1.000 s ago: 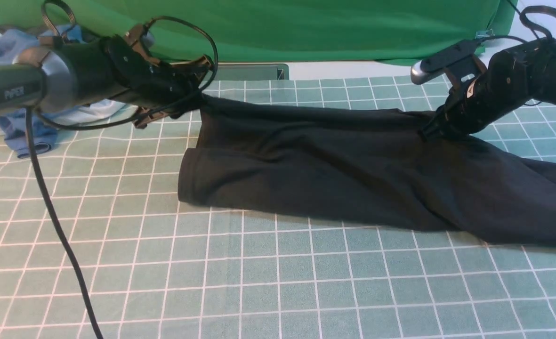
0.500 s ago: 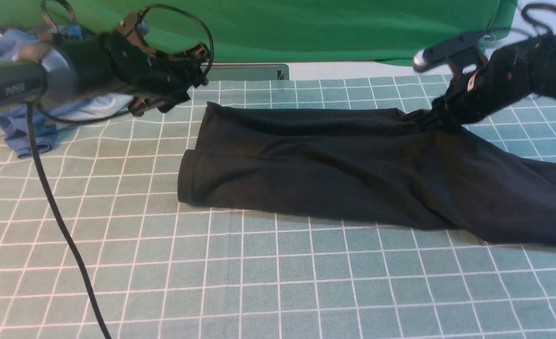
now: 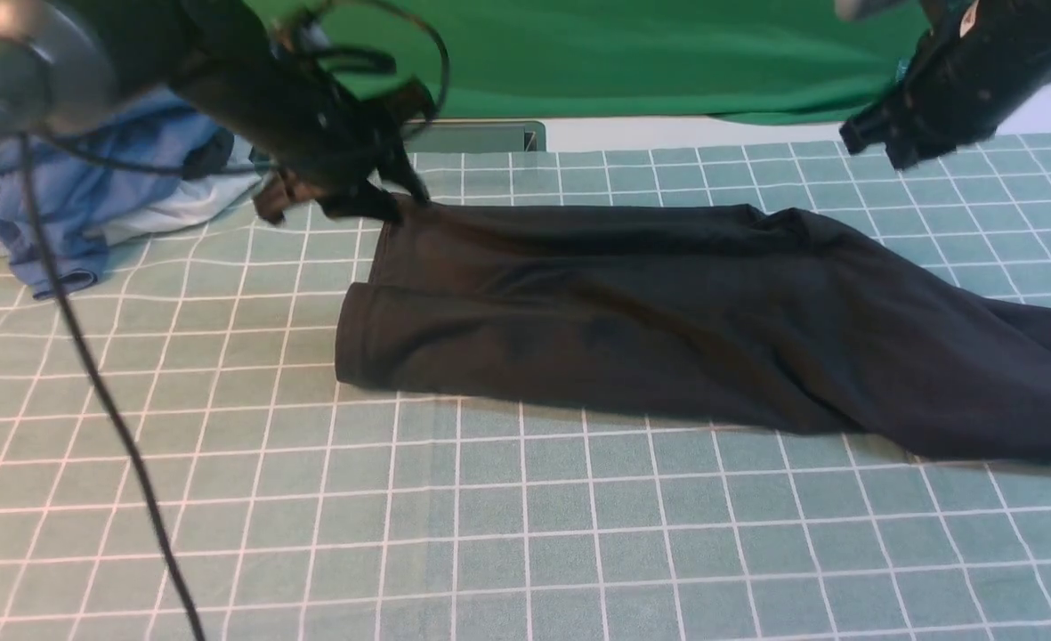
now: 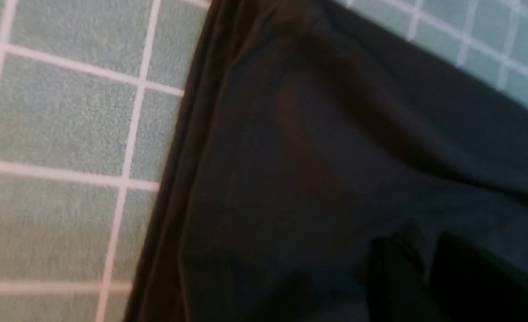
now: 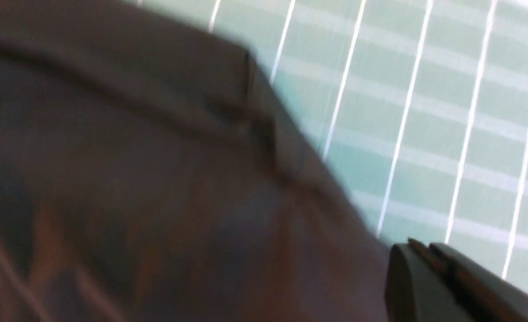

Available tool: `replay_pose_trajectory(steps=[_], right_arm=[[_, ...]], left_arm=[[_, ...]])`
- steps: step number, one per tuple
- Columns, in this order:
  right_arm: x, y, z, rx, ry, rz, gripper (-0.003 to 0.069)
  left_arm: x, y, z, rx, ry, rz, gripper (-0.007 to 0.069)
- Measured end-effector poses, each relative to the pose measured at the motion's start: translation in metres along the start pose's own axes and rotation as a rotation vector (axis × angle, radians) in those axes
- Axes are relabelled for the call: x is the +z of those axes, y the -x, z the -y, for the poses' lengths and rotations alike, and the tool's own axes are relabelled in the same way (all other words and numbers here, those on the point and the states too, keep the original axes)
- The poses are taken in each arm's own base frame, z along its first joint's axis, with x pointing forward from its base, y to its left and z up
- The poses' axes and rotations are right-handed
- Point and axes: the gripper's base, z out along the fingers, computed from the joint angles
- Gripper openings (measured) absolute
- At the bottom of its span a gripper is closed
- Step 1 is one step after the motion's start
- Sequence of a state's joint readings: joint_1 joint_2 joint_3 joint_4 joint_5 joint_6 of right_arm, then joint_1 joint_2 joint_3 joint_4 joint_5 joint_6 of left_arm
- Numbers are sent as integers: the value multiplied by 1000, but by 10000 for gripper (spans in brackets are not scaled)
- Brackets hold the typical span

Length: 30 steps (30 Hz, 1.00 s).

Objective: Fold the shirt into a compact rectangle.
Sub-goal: 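Fold the black garment in half by bringing its near edge over to the far edge, then pull the folded dark garment lengthwise by its ends to straighten it flat on the table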

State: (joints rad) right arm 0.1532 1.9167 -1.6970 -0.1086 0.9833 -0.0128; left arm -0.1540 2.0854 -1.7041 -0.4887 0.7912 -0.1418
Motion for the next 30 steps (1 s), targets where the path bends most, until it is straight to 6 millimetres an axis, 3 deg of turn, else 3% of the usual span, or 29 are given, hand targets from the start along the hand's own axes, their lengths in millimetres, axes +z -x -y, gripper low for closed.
replay_pose_trajectory(steps=[2,6,9,12,17,21,22,24,26,27,28,30], right_arm=[[0,-4,0,1,2,-45,34],[0,-7,0,2,4,-74,34],[0,-8,0,2,5,-88,34],[0,-11,-1,11,9,-121,34],[-2,-18,-6,1,23,-200,34],[-5,-19,-14,-22,43,-221,34],[-9,-19,-17,-32,61,-215,34],[-22,-18,-21,-27,104,-185,31],[-40,-18,-22,-30,131,-145,31],[-55,-19,-23,-27,144,-112,31],[-58,-20,-22,-26,145,-106,31],[-91,-32,-20,-21,154,-48,31]], left_arm=[[24,2,-8,36,-19,19,38],[60,16,-18,133,-65,183,24],[80,26,-27,139,-64,245,72],[88,34,-39,45,-75,227,172],[63,45,-41,-63,-129,144,365],[20,55,-30,-25,-174,101,484],[-5,56,-24,1,-194,71,527],[-39,50,-14,46,-223,-25,559],[-55,42,-10,74,-215,-97,570],[-61,35,-9,70,-183,-141,575],[-61,35,-9,70,-183,-141,575],[-55,17,-16,39,-76,-213,575]])
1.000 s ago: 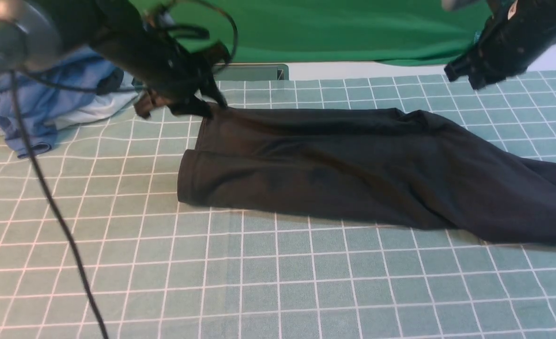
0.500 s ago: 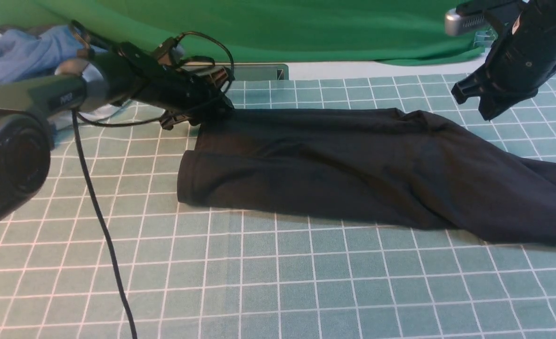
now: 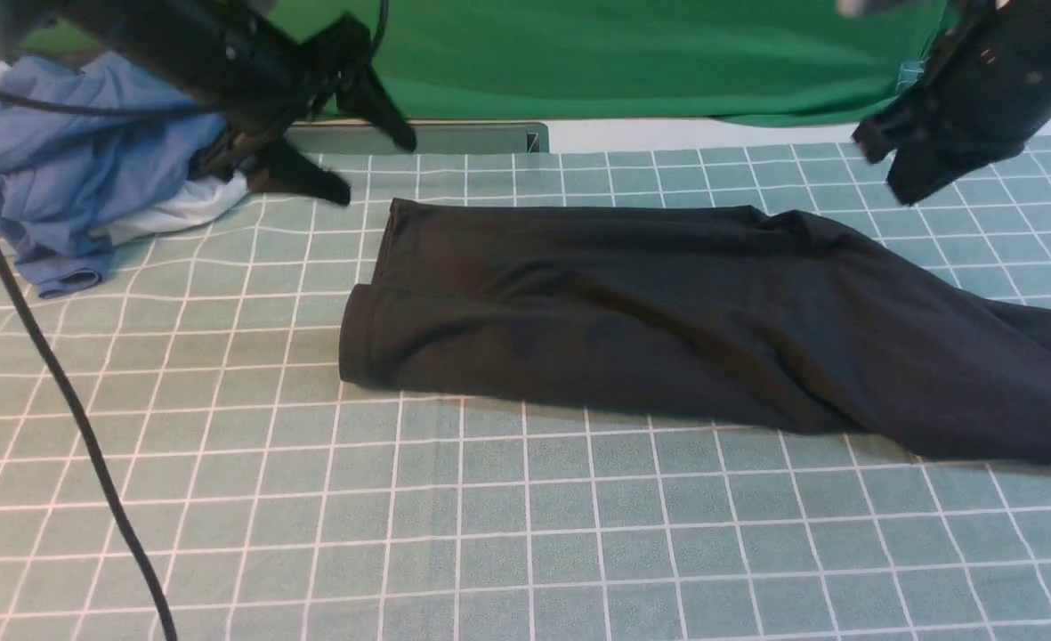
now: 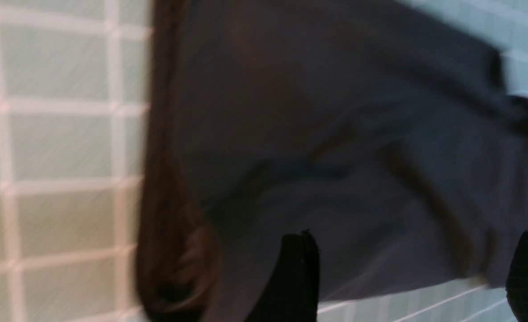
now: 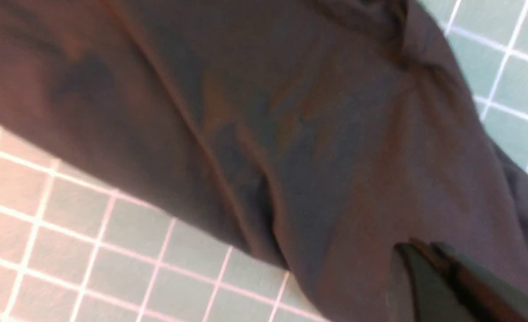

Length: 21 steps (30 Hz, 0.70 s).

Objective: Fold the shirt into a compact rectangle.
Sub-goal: 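Pull the folded dark garment lengthwise by its ends to straighten it flat on the table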

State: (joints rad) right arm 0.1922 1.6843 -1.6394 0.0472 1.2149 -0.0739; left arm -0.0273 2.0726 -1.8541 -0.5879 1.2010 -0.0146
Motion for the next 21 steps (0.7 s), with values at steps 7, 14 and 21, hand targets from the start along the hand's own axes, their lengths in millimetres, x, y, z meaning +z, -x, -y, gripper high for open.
replay_pose_trajectory(steps=[7,14,21], right_arm=[[-50,-66,-6,-3,-3,38,31],[-63,-106,-9,-3,-6,85,31],[-58,-117,-9,-5,-5,62,32]], left_arm=[[40,-47,-30,-13,148,-217,575],[61,-63,-48,13,136,-215,543],[67,-57,-45,14,71,-99,317]])
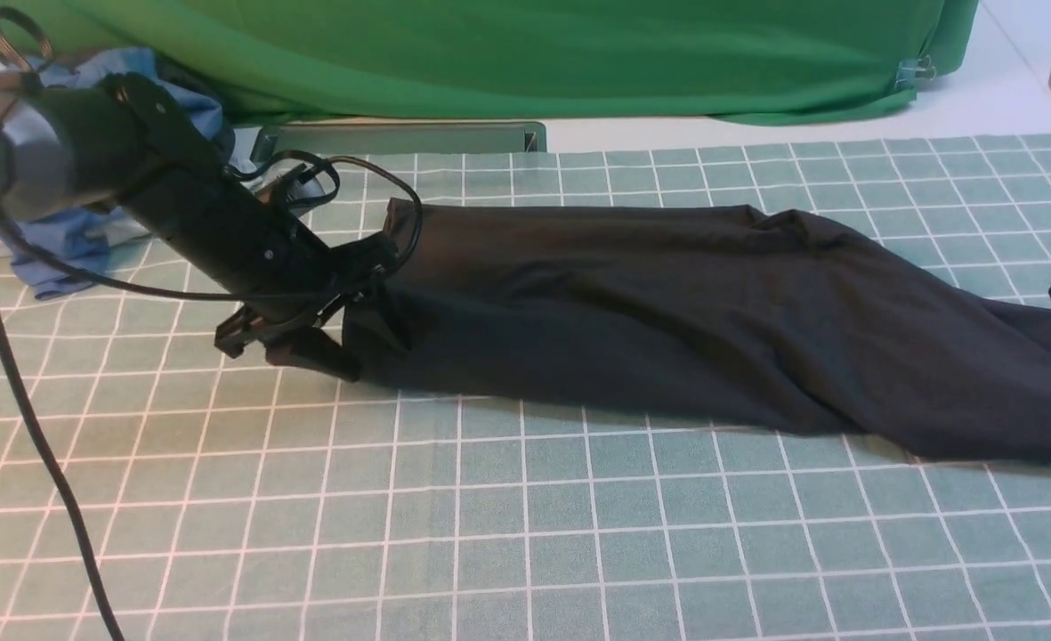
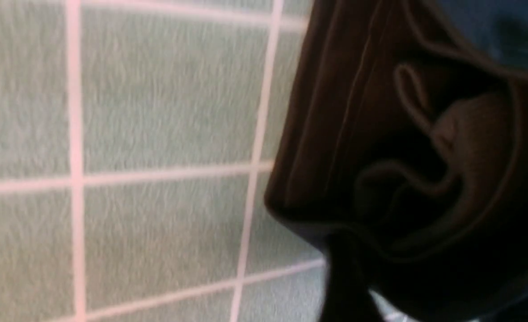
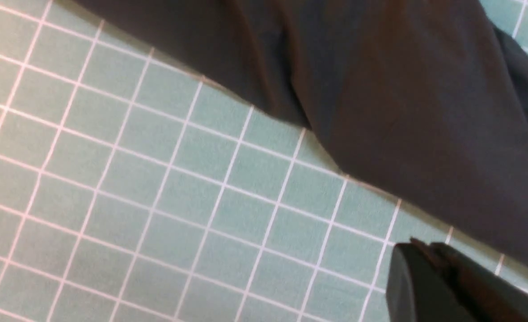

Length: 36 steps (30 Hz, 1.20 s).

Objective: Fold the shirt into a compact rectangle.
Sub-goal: 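Pull the folded dark garment lengthwise by its ends to straighten it flat on the table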

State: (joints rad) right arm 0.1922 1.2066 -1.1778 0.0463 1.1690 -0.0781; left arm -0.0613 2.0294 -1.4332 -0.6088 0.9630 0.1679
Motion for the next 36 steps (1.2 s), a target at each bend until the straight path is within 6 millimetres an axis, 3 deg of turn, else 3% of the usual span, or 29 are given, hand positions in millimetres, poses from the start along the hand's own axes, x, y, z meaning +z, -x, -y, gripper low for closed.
replay_pose_trajectory(steps=[4,7,12,18,21,26,31,36], right_arm=[[3,-2,0,-4,0,-8,32],[4,-2,0,-15,1,-9,32],[4,-5,0,-21,3,-40,33],[-3,-10,-1,-23,3,-46,38],[-4,-10,-1,-23,3,-41,38],[-5,-11,-1,-24,3,-38,38],[-5,-8,-1,-23,1,-10,38],[-5,-7,-1,-22,0,1,38]], left_arm=[[0,0,0,11,-1,-4,125],[-1,-5,1,16,-7,-51,35],[-8,-18,2,32,3,-162,19],[-9,-66,-26,-32,182,-338,19],[-7,-78,-37,-94,221,-369,19],[-4,-87,-43,-186,258,-382,47],[-16,-75,-39,-238,315,-334,197],[-45,-71,-28,-207,351,-227,358]])
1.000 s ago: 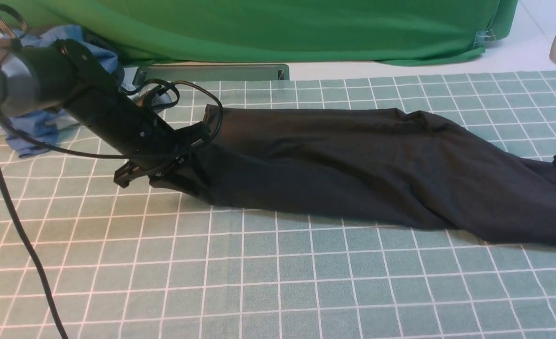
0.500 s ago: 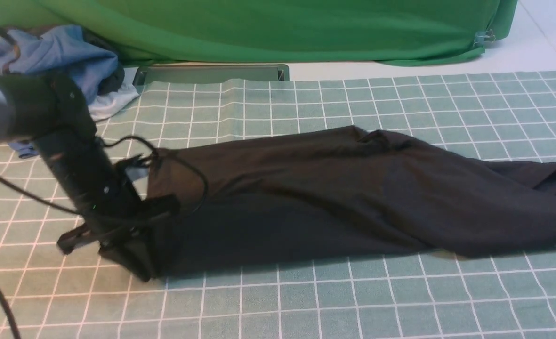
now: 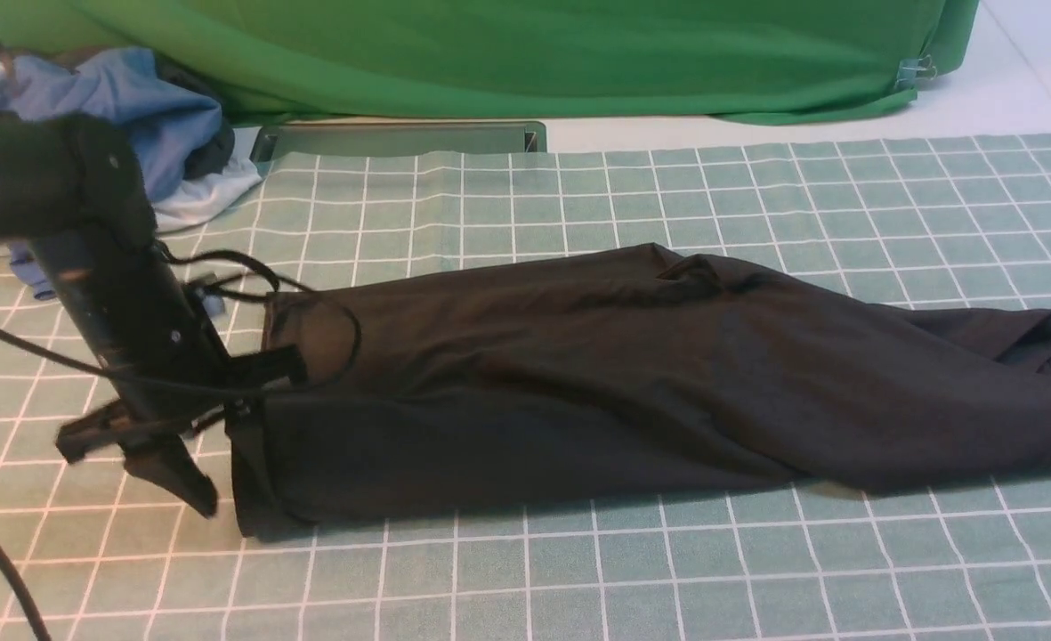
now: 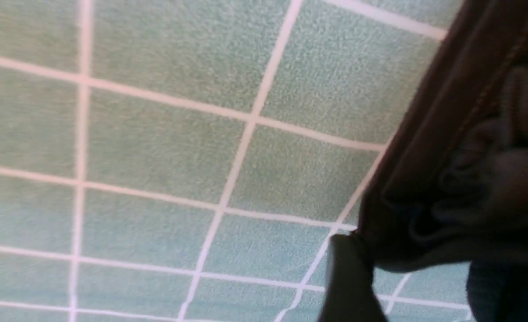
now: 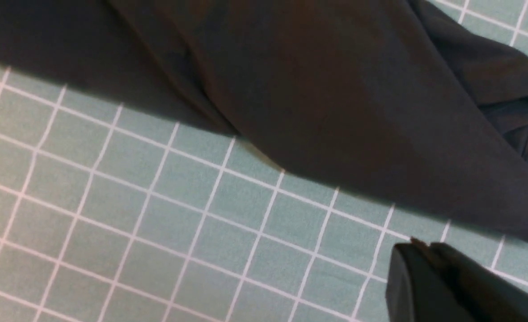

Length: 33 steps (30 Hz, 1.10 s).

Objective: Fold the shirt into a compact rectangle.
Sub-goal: 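Pull the folded dark garment lengthwise by its ends to straighten it flat on the table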

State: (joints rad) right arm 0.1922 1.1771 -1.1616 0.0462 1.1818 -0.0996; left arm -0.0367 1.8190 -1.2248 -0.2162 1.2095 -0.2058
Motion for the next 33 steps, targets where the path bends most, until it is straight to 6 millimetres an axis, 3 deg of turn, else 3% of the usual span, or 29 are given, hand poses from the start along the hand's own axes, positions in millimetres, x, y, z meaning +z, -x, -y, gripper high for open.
replay_pose_trajectory(steps=[4,9,12,15,19,21,25,28,33], right_arm=[[0,1,0,0,-1,9,38],[0,1,0,2,-1,13,38],[0,1,0,5,-1,15,38],[0,1,0,7,-1,16,38],[1,1,0,8,-1,6,38],[4,1,1,7,-3,-18,39],[24,6,7,-8,-52,-109,55],[54,14,14,-15,-99,-194,85],[109,27,32,-2,-151,-300,215]], left_arm=[[-29,-13,3,14,-32,90,437],[-42,-12,16,-18,-176,182,433],[-33,3,25,-29,-269,240,325],[-4,11,29,61,-237,141,116],[29,17,21,73,-114,9,16],[29,18,20,61,-107,2,13],[28,16,19,63,-75,-13,13],[29,12,17,63,-50,-53,15],[30,11,16,64,-45,-60,24]])
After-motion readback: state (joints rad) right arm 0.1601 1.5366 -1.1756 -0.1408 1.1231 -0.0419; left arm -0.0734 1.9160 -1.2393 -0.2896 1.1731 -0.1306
